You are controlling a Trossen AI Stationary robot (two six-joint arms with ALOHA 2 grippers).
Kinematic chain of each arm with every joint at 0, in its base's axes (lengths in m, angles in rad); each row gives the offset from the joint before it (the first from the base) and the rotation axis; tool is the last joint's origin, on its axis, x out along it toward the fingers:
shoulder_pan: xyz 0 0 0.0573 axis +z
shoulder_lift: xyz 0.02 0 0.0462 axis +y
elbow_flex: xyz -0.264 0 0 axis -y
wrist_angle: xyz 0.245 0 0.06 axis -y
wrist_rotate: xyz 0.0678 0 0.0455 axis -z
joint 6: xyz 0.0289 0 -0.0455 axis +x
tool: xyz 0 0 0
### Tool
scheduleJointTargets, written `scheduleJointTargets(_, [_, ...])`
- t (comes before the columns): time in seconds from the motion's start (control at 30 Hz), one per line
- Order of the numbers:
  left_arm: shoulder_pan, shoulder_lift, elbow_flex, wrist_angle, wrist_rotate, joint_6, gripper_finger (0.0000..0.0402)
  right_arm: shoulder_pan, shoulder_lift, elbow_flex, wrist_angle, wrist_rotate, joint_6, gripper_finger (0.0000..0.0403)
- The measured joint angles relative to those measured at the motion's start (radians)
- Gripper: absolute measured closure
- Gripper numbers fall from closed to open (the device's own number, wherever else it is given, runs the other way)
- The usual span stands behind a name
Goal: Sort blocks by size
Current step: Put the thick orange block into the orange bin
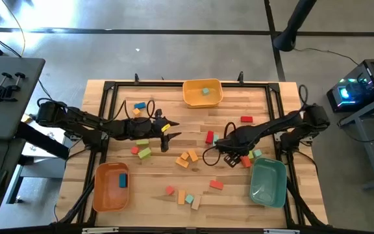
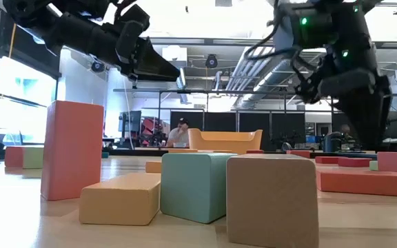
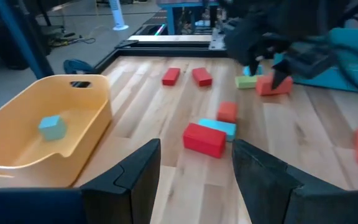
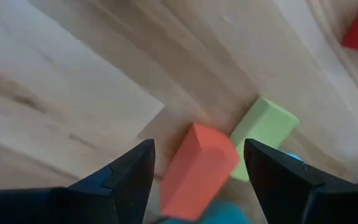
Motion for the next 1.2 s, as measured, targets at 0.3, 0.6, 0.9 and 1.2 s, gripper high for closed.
scheduleJointTargets(0.3, [-0.027,0.0,0.0,0.028,0.0,0.001,0.0218,0.001,0.061,0.0,0.007,-0.061,-0.004,0.016])
scheduleJointTargets(0.6, [-0.068,0.0,0.0,0.006,0.0,-0.011,0.0218,0.026,0.061,0.0,0.08,-0.066,0.042,0.016])
scheduleJointTargets(0.9, [-0.125,0.0,0.0,0.005,0.0,0.0,0.0218,0.109,0.061,0.081,0.229,-0.082,-0.093,0.016])
scheduleJointTargets(1.2, [-0.13,0.001,0.0,0.006,0.0,-0.003,0.0218,0.117,0.06,0.116,-0.135,-0.042,0.118,0.016])
